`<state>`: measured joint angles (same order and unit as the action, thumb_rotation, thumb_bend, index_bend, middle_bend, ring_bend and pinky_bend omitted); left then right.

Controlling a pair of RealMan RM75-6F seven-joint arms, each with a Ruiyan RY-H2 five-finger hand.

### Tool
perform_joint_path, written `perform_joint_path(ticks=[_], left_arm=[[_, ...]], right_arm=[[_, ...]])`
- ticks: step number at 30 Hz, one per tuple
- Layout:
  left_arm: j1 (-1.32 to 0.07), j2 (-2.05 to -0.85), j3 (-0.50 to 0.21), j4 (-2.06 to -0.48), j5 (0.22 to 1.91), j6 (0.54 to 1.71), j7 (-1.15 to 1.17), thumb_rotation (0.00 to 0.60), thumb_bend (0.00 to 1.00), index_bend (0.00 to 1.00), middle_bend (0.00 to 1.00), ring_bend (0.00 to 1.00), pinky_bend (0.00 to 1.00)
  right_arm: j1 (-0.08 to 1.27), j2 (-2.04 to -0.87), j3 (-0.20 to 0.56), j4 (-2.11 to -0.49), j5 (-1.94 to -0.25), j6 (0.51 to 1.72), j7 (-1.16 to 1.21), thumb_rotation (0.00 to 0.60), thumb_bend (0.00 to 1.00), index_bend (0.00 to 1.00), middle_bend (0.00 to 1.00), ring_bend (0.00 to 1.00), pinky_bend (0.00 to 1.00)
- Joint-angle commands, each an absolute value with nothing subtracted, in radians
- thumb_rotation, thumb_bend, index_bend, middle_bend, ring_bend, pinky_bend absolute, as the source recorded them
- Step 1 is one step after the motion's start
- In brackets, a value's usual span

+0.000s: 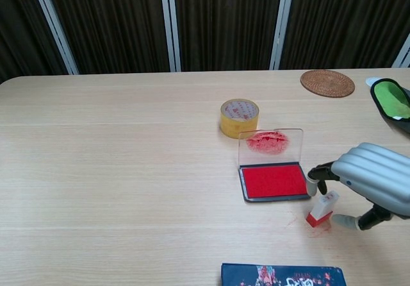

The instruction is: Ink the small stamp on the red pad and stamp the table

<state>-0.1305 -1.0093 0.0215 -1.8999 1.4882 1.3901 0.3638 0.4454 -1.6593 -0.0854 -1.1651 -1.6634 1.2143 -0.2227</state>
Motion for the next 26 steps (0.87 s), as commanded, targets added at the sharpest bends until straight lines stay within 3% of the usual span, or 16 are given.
perform_joint_path(ticks=[1,8,17,19,22,23,24,26], left_arm=[[-0.13,-1.009,0.021,-1.9,1.488,1.39,0.364,0.6,0.0,0.0,0.0,0.0,0.0],[-0.126,-0.995,0.027,-1.907,1.502,1.396,0.347,0.6,0.0,0.0,0.0,0.0,0.0],[-0.11,-0.963,0.041,-1.913,1.561,1.43,0.283,0.6,0.0,0.0,0.0,0.0,0.0],[-0.105,-0.956,0.045,-1.913,1.578,1.441,0.267,0.6,0.0,0.0,0.0,0.0,0.0],[-0.098,-0.949,0.05,-1.911,1.603,1.458,0.246,0.6,0.0,0.0,0.0,0.0,0.0],[-0.096,-0.946,0.052,-1.909,1.613,1.463,0.237,0.6,0.0,0.0,0.0,0.0,0.0],[-0.094,-0.943,0.055,-1.906,1.624,1.468,0.226,0.6,0.0,0.0,0.0,0.0,0.0],[-0.091,-0.937,0.057,-1.904,1.634,1.474,0.212,0.6,0.0,0.0,0.0,0.0,0.0]], right_arm=[[0.444,-1.654,-0.085,-1.172,-1.668,1.22,-0.223,0.6,0.17,0.36,0.39,0.78,0.98],[0.418,-1.579,-0.094,-1.256,-1.701,1.294,-0.235,0.6,0.15,0.28,0.21,0.78,0.98],[0.309,-1.347,-0.086,-1.48,-1.737,1.555,-0.175,0.6,0.09,0.23,0.2,0.73,0.95],[0.275,-1.301,-0.08,-1.527,-1.728,1.615,-0.138,0.6,0.05,0.16,0.16,0.59,0.84],[0.225,-1.251,-0.077,-1.6,-1.698,1.678,-0.083,0.6,0.01,0.06,0.05,0.23,0.49],[0.208,-1.237,-0.076,-1.625,-1.687,1.695,-0.068,0.6,0.0,0.03,0.02,0.11,0.31],[0.192,-1.222,-0.076,-1.648,-1.678,1.706,-0.06,0.6,0.0,0.01,0.0,0.04,0.16],[0.177,-1.198,-0.077,-1.673,-1.662,1.704,-0.055,0.6,0.0,0.0,0.0,0.0,0.03]])
